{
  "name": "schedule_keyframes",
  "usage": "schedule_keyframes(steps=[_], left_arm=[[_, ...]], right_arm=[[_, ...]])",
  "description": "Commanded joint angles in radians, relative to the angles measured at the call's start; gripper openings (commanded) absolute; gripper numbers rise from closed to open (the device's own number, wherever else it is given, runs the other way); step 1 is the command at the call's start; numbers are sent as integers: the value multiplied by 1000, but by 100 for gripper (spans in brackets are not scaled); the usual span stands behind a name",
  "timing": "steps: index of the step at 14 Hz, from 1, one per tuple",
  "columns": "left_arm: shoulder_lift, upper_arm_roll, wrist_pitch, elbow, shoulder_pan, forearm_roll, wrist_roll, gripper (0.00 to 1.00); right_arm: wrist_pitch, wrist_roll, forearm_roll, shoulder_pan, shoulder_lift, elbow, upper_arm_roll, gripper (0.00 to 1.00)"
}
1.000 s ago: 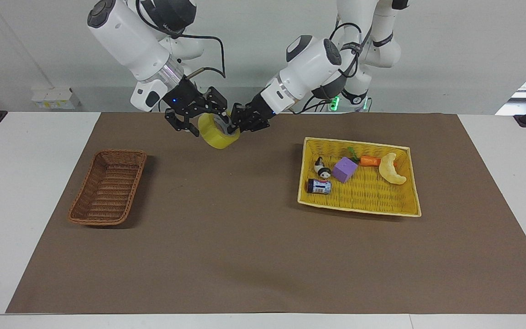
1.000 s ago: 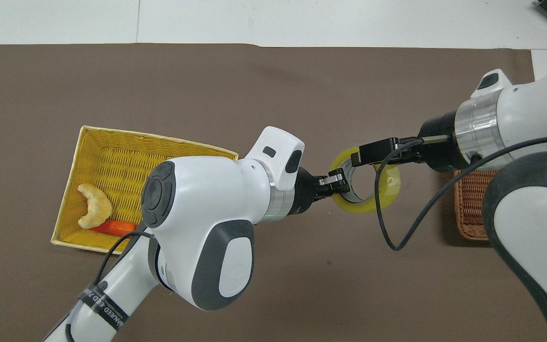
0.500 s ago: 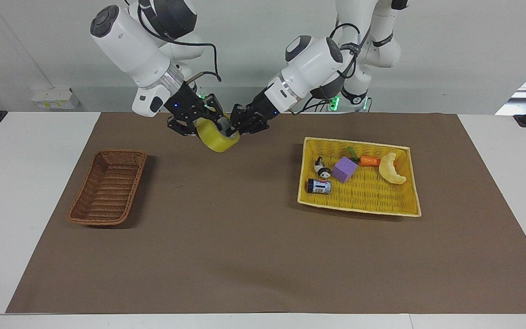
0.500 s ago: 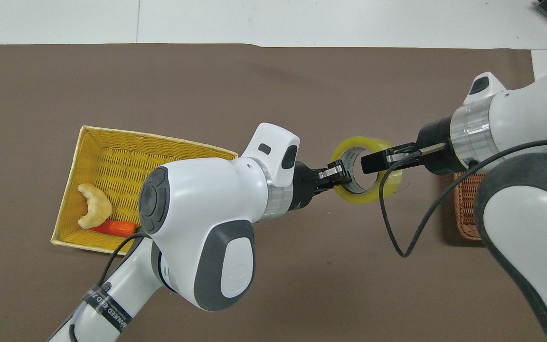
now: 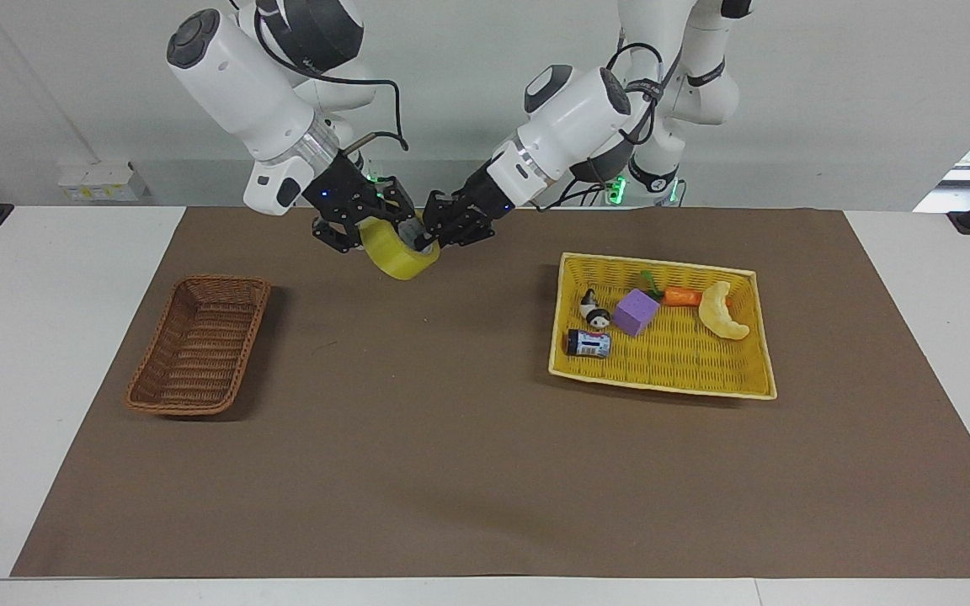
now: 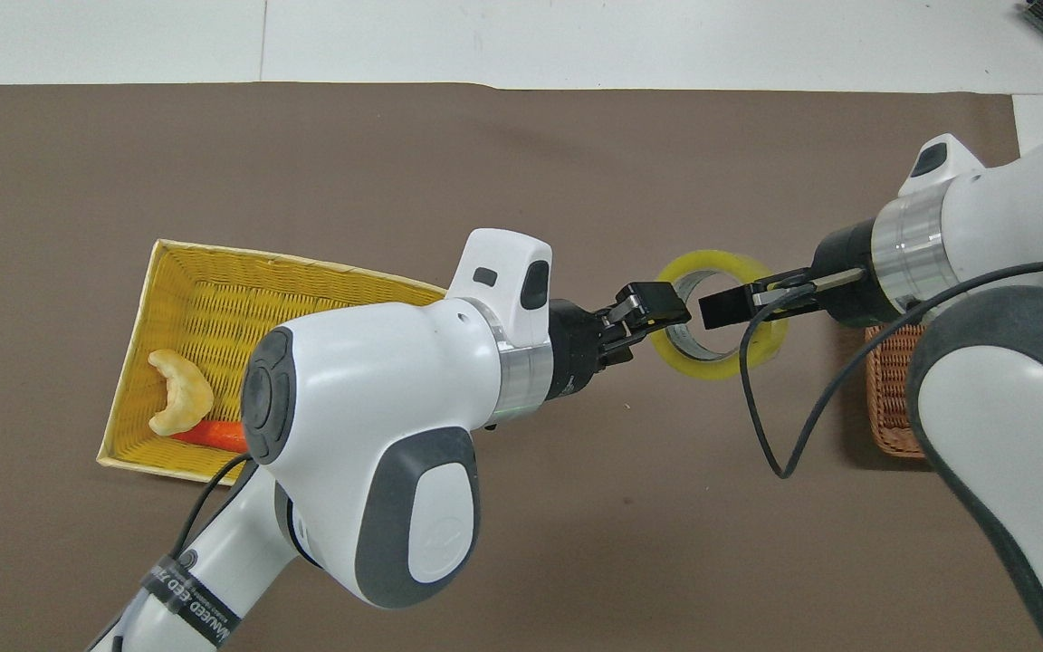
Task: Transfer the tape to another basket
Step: 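Grasp the tape with the right gripper while the left gripper releases it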
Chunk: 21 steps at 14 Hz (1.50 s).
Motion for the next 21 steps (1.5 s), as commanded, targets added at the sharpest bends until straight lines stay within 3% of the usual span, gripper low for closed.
schedule_keyframes(steps=[1, 4, 8, 13, 21], left_arm=[[-33, 13, -58, -21, 41, -8, -43, 100], [-27, 14, -169, -14, 150, 67, -33, 100], [-20, 14, -331, 5, 261, 368, -14, 100], [-23, 14, -459, 14, 412, 495, 255, 100], [-62, 16, -709, 72, 578, 818, 660, 100]], right_arm=[[20, -19, -58, -21, -8, -7, 5, 0], [44, -56, -139, -62, -2, -10, 5, 0], [64, -121, -155, -122, 28, -10, 5, 0], [67, -116, -159, -122, 28, -10, 5, 0], [61, -113, -161, -122, 21, -18, 5, 0]])
